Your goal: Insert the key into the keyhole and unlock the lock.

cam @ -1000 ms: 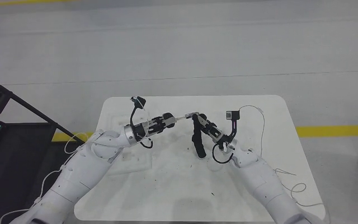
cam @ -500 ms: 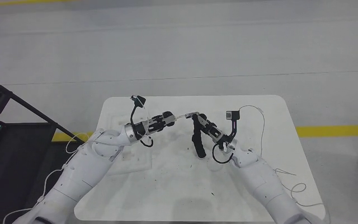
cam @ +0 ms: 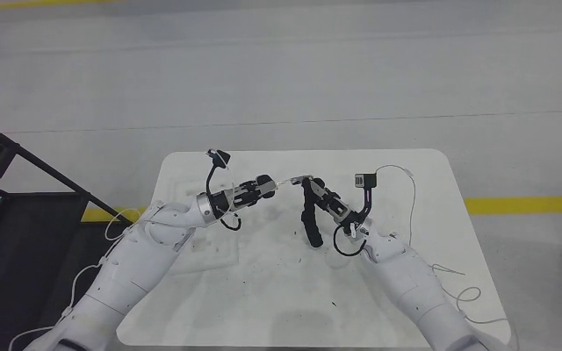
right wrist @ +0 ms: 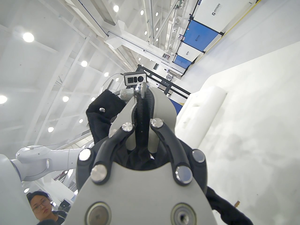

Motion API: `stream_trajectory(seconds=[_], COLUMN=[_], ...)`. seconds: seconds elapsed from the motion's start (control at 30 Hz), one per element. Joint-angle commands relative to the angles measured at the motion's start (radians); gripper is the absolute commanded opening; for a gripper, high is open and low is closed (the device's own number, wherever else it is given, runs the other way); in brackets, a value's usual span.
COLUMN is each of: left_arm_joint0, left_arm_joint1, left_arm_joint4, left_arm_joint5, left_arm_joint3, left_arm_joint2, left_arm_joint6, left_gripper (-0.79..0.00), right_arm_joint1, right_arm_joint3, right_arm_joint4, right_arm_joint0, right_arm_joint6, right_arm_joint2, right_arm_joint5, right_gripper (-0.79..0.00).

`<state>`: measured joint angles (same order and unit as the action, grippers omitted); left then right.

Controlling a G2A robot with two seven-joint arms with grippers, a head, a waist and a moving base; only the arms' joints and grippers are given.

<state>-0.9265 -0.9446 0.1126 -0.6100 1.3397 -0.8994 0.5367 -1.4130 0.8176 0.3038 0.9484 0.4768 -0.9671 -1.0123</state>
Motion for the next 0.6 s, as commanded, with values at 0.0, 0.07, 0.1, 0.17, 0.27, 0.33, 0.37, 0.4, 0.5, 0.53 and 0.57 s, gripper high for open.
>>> stream_trajectory(seconds=[0.0,0.07,0.1,0.17,0.27,0.33,0.37,0.4,0.5,0.53,0.57], left_arm_joint0=[-0.001,-0.003,-0.004,-0.005,-0.007,-0.009,-0.01,-0.011,-0.016,-0.017,-0.017], left_arm_joint1=[-0.002,-0.005,-0.006,-0.008,-0.011,-0.013,-0.013,-0.014,-0.014,-0.014,-0.013], left_arm_joint4=[-0.001,-0.002,0.001,0.009,0.013,0.018,0.021,0.026,0.049,0.061,0.074], left_arm_joint5=[0.001,0.001,0.001,-0.001,-0.002,-0.007,-0.009,-0.01,-0.009,-0.008,-0.003], left_arm_joint3=[0.001,0.0,0.0,-0.002,-0.007,-0.008,-0.009,-0.01,-0.009,-0.009,-0.01], left_arm_joint2=[-0.002,-0.005,-0.006,-0.009,-0.014,-0.018,-0.02,-0.023,-0.032,-0.034,-0.037], left_arm_joint6=[0.004,0.008,0.012,0.024,0.032,0.038,0.043,0.05,0.082,0.097,0.116], left_gripper=[-0.785,-0.785,-0.785,-0.785,-0.785,-0.785,-0.785,-0.785,-0.785,-0.785,-0.785], right_arm_joint1=[0.0,0.0,0.0,0.0,0.0,0.0,0.0,0.0,0.0,0.0,0.0], right_arm_joint3=[0.0,0.0,0.0,0.0,0.0,0.0,0.0,0.0,0.0,0.0,0.0], right_arm_joint4=[0.0,0.0,0.0,0.0,0.0,0.0,0.0,0.0,0.0,0.0,0.0], right_arm_joint0=[0.0,0.0,0.0,0.0,0.0,0.0,0.0,0.0,0.0,0.0,0.0], right_arm_joint6=[0.0,0.0,0.0,0.0,0.0,0.0,0.0,0.0,0.0,0.0,0.0], right_arm_joint2=[0.0,0.0,0.0,0.0,0.0,0.0,0.0,0.0,0.0,0.0,0.0], right_arm_joint5=[0.0,0.0,0.0,0.0,0.0,0.0,0.0,0.0,0.0,0.0,0.0], right_gripper=[-0.785,-0.785,-0.785,-0.785,-0.785,-0.785,-0.785,-0.785,-0.785,-0.785,-0.785])
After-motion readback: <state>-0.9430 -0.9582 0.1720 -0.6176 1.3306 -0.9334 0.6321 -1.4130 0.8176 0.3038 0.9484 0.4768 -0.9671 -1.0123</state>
